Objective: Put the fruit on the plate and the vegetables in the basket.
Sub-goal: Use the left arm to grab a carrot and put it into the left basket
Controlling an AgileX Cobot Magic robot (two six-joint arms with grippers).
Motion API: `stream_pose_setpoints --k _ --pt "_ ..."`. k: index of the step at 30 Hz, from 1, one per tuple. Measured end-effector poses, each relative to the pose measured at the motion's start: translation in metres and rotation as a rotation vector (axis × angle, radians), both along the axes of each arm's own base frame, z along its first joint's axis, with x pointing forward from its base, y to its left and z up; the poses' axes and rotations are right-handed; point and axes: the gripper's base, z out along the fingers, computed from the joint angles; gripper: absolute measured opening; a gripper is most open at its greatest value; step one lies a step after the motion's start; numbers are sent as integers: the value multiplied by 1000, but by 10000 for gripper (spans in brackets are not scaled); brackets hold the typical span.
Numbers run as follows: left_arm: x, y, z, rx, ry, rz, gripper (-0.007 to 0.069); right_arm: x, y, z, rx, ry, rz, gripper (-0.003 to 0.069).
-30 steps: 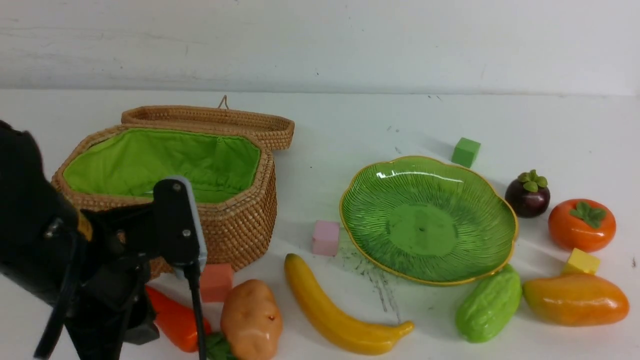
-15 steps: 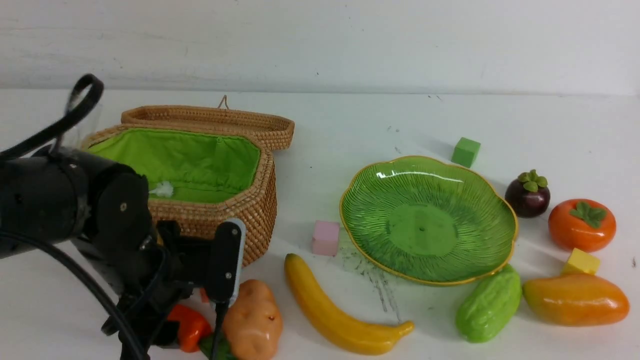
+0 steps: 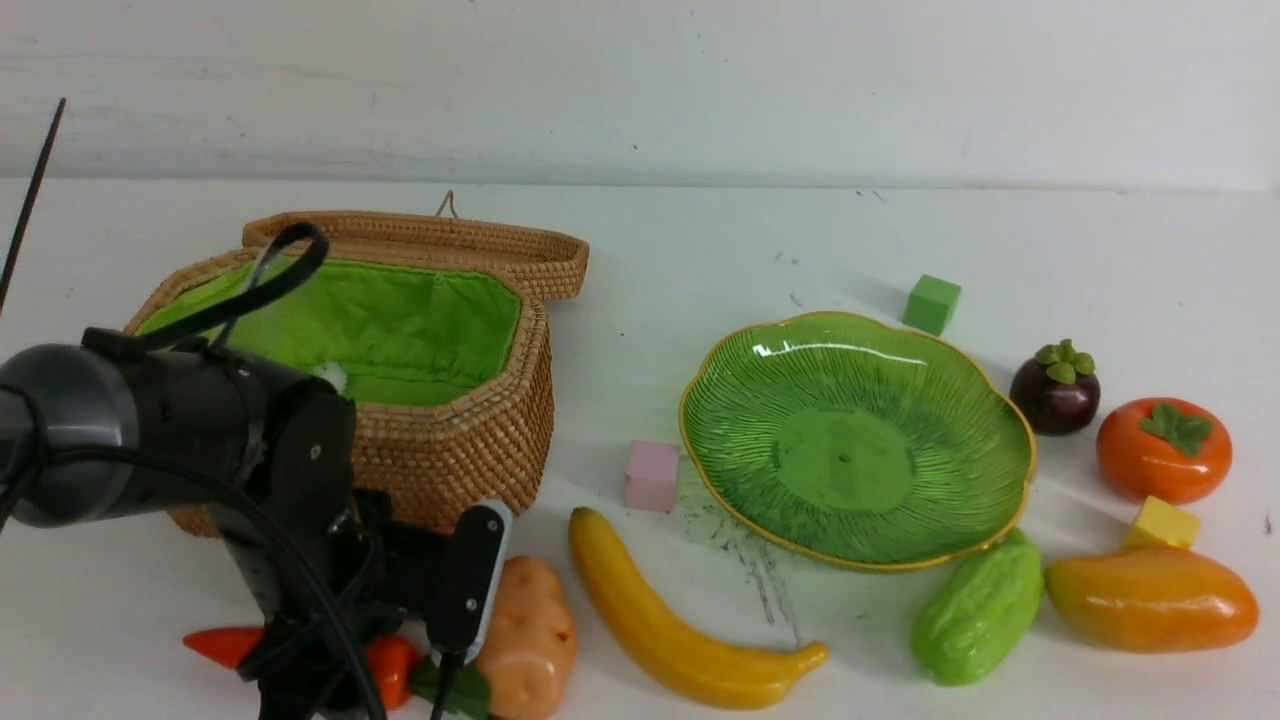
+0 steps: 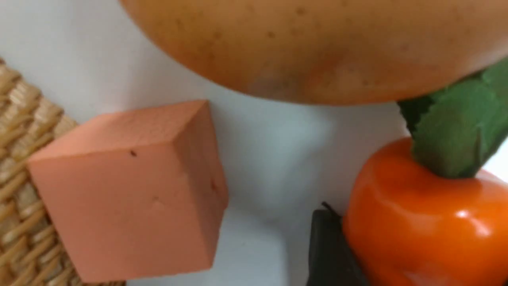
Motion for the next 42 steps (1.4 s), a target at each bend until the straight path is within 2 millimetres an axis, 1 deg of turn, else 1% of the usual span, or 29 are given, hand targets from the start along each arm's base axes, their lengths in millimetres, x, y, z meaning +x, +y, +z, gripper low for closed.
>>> stream_pose_setpoints --k 5,8,9,13,14,15,16,17,18,19,20,21,23,24,25,27,29,30,31,32,33,34,35,37,40,42 --pt "-3 2 1 19 30 16 378 0 0 0 0 0 0 88" --pt "-11 6 6 46 82 17 378 0 0 0 0 0 0 89" --pt "-14 7 12 49 85 17 378 0 0 0 0 0 0 91" --pt "-29 13 50 30 32 33 378 0 0 0 0 0 0 95" --pt "-31 14 54 24 19 35 378 0 0 0 0 0 0 95" --pt "-37 17 71 5 -26 52 378 0 0 0 0 0 0 96" --pt "-42 19 83 -12 -74 63 378 0 0 0 0 0 0 97" --pt "-43 20 88 -16 -97 67 378 0 0 0 0 0 0 97" --pt "-48 25 110 -36 -213 77 378 0 0 0 2 -2 -1 97" --pt "-49 27 119 -41 -272 83 378 1 0 1 9 -7 -4 97" --pt "-48 29 131 -45 -347 97 378 2 0 3 23 -22 -15 97" --pt "-47 30 134 -42 -370 95 378 2 0 3 27 -25 -17 97" --pt "-37 32 163 -53 -558 122 378 7 1 9 85 -69 -57 97" --pt "-31 32 173 -61 -620 132 378 8 1 11 107 -85 -70 97" --pt "-28 32 177 -63 -649 139 378 9 1 13 118 -92 -78 97" --pt "-14 29 189 -76 -731 157 378 10 1 16 149 -111 -94 97" --pt "-1 25 193 -76 -767 165 378 11 1 17 164 -117 -101 97" --pt "9 23 192 -61 -782 164 378 11 1 18 173 -118 -106 97" --pt "22 19 187 -43 -781 160 378 11 1 18 177 -115 -109 97" --pt "29 17 183 -27 -777 158 378 11 1 18 177 -113 -109 97" --pt "32 16 180 -22 -769 157 378 11 1 18 177 -113 -109 97" --pt "42 13 172 -1 -755 156 378 11 1 17 175 -109 -108 100" --pt "47 12 165 12 -742 155 378 11 1 17 174 -105 -108 102" --pt "56 9 152 23 -715 171 378 11 1 17 176 -91 -111 104" --pt "60 8 145 15 -700 202 378 10 1 15 168 -74 -108 107" --pt "60 8 144 7 -700 214 378 10 1 15 163 -69 -107 107"
